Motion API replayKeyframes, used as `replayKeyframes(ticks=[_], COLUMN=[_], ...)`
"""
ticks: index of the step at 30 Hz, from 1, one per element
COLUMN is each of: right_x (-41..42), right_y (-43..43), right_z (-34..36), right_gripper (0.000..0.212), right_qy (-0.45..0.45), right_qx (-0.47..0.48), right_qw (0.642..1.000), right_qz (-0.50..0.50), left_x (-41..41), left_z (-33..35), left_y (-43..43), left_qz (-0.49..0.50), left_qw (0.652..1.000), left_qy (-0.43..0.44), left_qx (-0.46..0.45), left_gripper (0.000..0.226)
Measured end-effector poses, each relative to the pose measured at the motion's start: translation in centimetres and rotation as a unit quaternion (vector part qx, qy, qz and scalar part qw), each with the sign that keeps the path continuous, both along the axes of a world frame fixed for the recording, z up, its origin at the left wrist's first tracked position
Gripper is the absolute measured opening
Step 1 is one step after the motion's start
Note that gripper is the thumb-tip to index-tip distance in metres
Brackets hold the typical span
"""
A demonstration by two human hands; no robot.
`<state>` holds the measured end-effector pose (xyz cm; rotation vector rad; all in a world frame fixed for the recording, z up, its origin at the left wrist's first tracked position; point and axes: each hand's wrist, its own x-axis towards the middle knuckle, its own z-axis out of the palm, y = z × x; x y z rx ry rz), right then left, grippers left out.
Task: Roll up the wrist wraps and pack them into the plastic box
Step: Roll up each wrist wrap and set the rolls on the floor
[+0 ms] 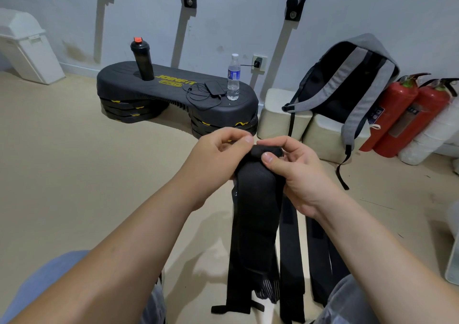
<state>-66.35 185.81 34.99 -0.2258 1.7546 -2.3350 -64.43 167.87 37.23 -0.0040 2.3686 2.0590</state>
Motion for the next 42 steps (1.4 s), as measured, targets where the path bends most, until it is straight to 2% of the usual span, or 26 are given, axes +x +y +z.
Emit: replayKeyframes(ticks=[2, 4, 7, 9, 11, 12, 14, 18, 22, 24, 26, 28, 31, 33, 35, 37, 39, 42], right_x=[-0.2, -0.3, -0.2, -0.2, -0.4, -0.5, -0.6, -0.1, -0.1, -0.1, 0.0, -0.2, -0.1, 0.2, 0.5, 0.9, 1.2, 1.3], right_y=[0.2, 0.5, 0.7, 0.9, 1.2, 1.4, 1.5, 0.8, 0.5, 0.5, 0.4, 0.5, 0.3, 0.1, -0.2, -0.7, -1.3, -2.0], right_z=[-0.1, -0.3, -0.5, -0.3, 0.3, 0.6, 0.9, 0.4, -0.2, -0.5, -0.6, -0.6, -0.5, -0.6, -0.9, -1.2, -1.4, -1.8], right_gripper=[0.025, 0.026, 0.029, 0.031, 0.042, 0.047, 0.044, 0.033, 0.029, 0.021, 0.017, 0.019, 0.020, 0.021, 0.019, 0.019, 0.020, 0.019], right_qy=[0.029, 0.081, 0.122, 0.094, 0.026, -0.002, -0.030, -0.049, -0.003, 0.027, 0.036, 0.055, 0.078, 0.080, 0.074, 0.057, 0.056, 0.053], right_qx=[0.020, 0.082, 0.144, 0.105, 0.038, 0.026, 0.030, 0.008, 0.010, 0.029, 0.051, 0.076, 0.102, 0.110, 0.112, 0.106, 0.123, 0.153], right_qw=[0.999, 0.993, 0.982, 0.990, 0.998, 0.998, 0.995, 0.994, 0.997, 0.998, 0.997, 0.995, 0.991, 0.990, 0.991, 0.992, 0.991, 0.987], right_qz=[-0.002, -0.002, 0.007, 0.006, 0.031, 0.052, 0.092, 0.093, 0.074, 0.059, 0.038, 0.028, 0.027, 0.025, 0.024, 0.030, 0.022, -0.016], left_x=[0.0, 0.0, 0.1, 0.0, 0.0, -0.2, -0.4, -0.3, -0.3, -0.2, -0.1, 0.0, 0.5, 0.8, 1.0, 1.1, 1.2, 1.0], left_z=[-0.2, -0.5, -0.9, -1.0, -0.8, -0.9, -1.3, -1.8, -2.2, -2.4, -1.9, -1.1, -0.5, -0.6, -0.9, -1.2, -1.5, -1.7], left_y=[0.0, -0.1, -0.1, -0.1, -0.2, -0.4, -0.8, -1.2, -1.2, -1.0, -0.9, -0.7, -0.3, 0.3, 1.0, 1.6, 1.9, 2.1], left_qz=[-0.021, -0.060, -0.073, -0.049, -0.039, -0.039, -0.032, -0.011, 0.013, 0.005, -0.027, -0.042, -0.042, -0.030, 0.009, 0.044, 0.052, 0.047], left_qw=[0.999, 0.995, 0.995, 0.998, 0.999, 0.998, 0.987, 0.953, 0.923, 0.940, 0.975, 0.992, 0.996, 0.994, 0.995, 0.996, 0.994, 0.992], left_qy=[-0.049, -0.079, -0.070, -0.031, 0.011, 0.039, 0.109, 0.221, 0.288, 0.251, 0.156, 0.063, -0.055, -0.098, -0.089, -0.040, 0.007, 0.014], left_qx=[-0.003, -0.022, -0.027, -0.008, -0.005, -0.029, -0.112, -0.208, -0.254, -0.230, -0.154, -0.096, -0.062, -0.050, -0.042, -0.061, -0.097, -0.115], left_gripper=[0.020, 0.023, 0.016, 0.011, 0.013, 0.015, 0.019, 0.025, 0.032, 0.030, 0.024, 0.017, 0.041, 0.048, 0.049, 0.049, 0.047, 0.045])
